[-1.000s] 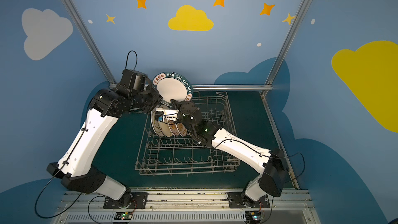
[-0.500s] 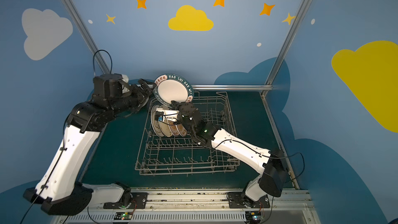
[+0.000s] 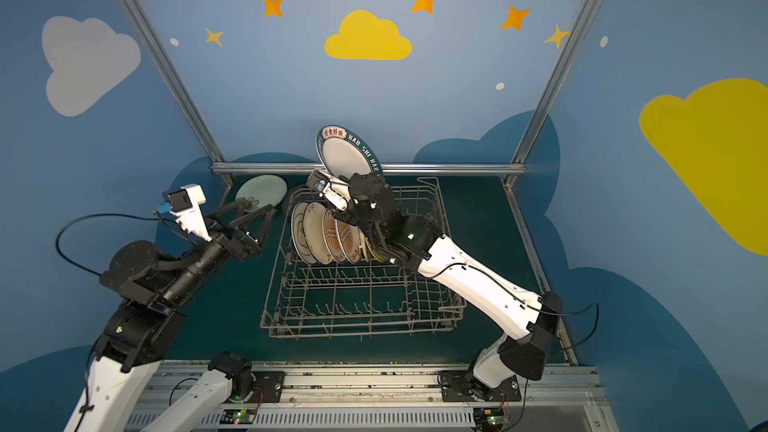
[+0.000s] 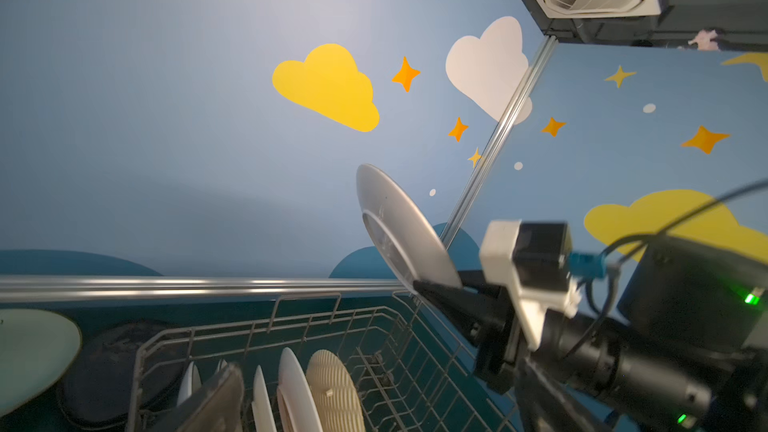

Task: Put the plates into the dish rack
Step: 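Open the left gripper and draw it back while the right gripper holds the plate, then lower the green-rimmed plate into the rack with the right gripper while the left withdraws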

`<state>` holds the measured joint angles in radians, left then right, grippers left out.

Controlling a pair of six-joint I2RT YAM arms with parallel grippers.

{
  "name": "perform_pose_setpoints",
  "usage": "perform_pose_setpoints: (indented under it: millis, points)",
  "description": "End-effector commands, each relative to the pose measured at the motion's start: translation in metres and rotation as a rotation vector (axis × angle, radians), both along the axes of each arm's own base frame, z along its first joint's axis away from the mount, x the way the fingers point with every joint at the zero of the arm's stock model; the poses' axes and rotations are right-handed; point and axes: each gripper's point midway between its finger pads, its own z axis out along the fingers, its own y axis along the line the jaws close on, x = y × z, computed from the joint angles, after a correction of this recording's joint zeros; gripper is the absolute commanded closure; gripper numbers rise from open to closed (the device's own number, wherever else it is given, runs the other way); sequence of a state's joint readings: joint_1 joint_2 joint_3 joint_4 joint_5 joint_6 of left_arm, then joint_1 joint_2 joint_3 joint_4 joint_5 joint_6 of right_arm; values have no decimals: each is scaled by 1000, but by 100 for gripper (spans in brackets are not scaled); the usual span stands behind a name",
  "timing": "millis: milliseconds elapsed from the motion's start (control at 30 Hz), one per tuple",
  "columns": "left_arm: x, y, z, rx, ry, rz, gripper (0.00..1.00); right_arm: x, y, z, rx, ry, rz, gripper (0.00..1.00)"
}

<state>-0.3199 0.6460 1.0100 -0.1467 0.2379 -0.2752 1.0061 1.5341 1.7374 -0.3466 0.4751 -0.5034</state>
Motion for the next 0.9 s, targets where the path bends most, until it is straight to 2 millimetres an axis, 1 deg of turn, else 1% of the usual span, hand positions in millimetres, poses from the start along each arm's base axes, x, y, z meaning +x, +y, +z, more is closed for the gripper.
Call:
perform_pose_setpoints:
  millis: [0, 100, 167, 233, 333, 400, 467, 567, 600, 633, 867]
  points:
    - [4, 3, -7, 60, -143, 38, 0, -6, -28, 15, 256, 249, -83, 100]
    - [8, 2, -36, 49, -134, 39, 0, -4, -37, 2, 365, 424, -91, 100]
    - [14, 9, -55, 58, -108, 92, 0, -1, -45, -9, 446, 558, -110, 100]
    - [15, 13, -65, 64, -89, 106, 0, -2, -49, -19, 505, 655, -118, 100]
    - [11, 13, -70, 118, -76, 105, 0, 3, -57, -35, 510, 696, -177, 100]
    - [14, 17, -72, 95, -66, 124, 0, 8, -62, -49, 506, 727, -212, 100]
    - [15, 14, -71, 66, -57, 105, 0, 12, -60, -61, 515, 772, -219, 100]
    - [20, 11, -74, 48, -31, 83, 0, 20, -62, -79, 515, 788, -260, 100]
    - [18, 6, -74, 49, -29, 49, 0, 23, -62, -84, 520, 796, -271, 100]
    - [18, 6, -74, 49, -26, 45, 0, 26, -62, -89, 523, 807, -278, 100]
    - [17, 6, -73, 34, -30, 46, 0, 45, -62, -118, 506, 846, -321, 100]
